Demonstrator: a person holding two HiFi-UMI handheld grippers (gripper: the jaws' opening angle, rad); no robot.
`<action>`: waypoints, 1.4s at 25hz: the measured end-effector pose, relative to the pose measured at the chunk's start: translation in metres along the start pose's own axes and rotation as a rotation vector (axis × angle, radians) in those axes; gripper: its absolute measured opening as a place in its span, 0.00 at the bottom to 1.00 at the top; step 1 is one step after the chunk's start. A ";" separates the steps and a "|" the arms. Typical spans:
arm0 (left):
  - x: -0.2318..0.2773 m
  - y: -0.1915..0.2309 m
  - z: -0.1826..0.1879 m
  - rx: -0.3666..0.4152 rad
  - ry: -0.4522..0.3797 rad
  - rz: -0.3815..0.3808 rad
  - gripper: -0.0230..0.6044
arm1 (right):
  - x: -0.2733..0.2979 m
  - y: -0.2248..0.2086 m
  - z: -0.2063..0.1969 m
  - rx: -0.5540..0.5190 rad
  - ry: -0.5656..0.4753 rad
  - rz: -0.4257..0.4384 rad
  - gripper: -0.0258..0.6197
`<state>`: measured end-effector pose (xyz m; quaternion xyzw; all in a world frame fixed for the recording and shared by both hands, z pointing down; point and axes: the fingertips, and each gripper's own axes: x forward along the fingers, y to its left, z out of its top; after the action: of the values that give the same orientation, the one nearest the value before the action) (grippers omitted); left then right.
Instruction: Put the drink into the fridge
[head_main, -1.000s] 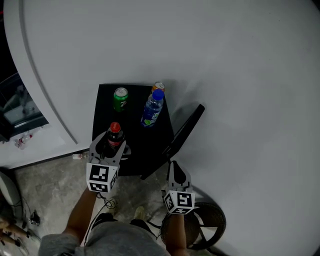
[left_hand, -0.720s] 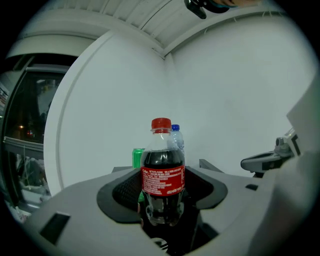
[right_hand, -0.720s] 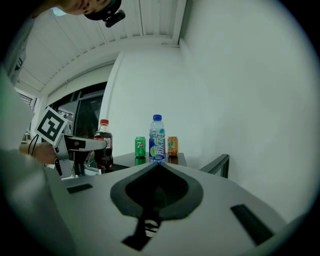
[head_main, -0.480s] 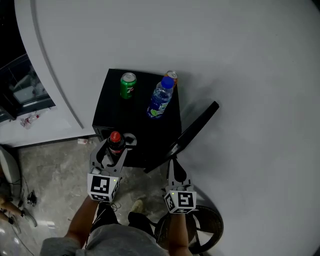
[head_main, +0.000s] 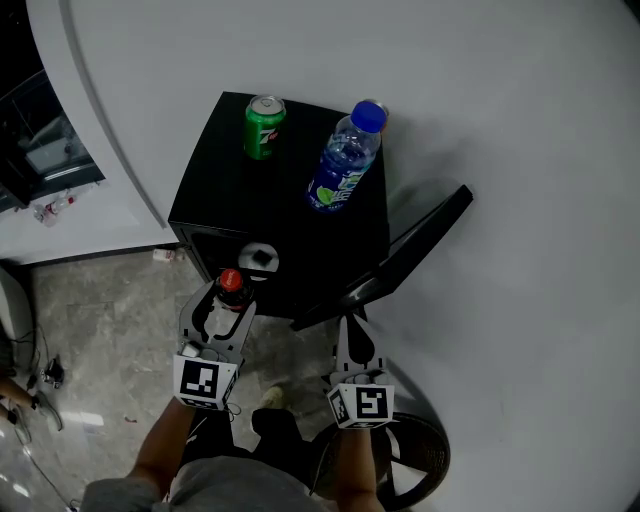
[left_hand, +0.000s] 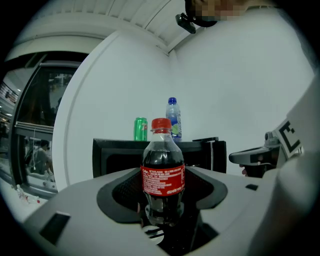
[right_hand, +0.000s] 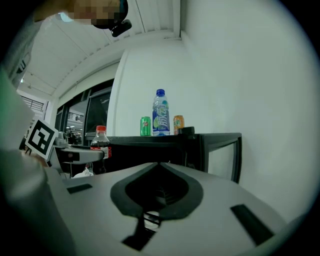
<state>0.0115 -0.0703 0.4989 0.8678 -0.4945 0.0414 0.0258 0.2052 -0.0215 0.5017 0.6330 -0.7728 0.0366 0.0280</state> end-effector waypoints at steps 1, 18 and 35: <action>0.002 -0.001 -0.010 0.001 0.007 -0.004 0.47 | 0.001 0.000 -0.007 0.002 0.000 0.001 0.08; 0.064 0.013 -0.136 0.007 0.007 -0.019 0.47 | 0.043 -0.003 -0.128 0.031 -0.013 0.008 0.08; 0.116 0.054 -0.210 0.004 -0.008 0.022 0.47 | 0.107 0.019 -0.190 0.051 -0.042 0.063 0.08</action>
<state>0.0140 -0.1795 0.7195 0.8626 -0.5039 0.0392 0.0217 0.1646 -0.1042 0.7002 0.6096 -0.7914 0.0439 -0.0053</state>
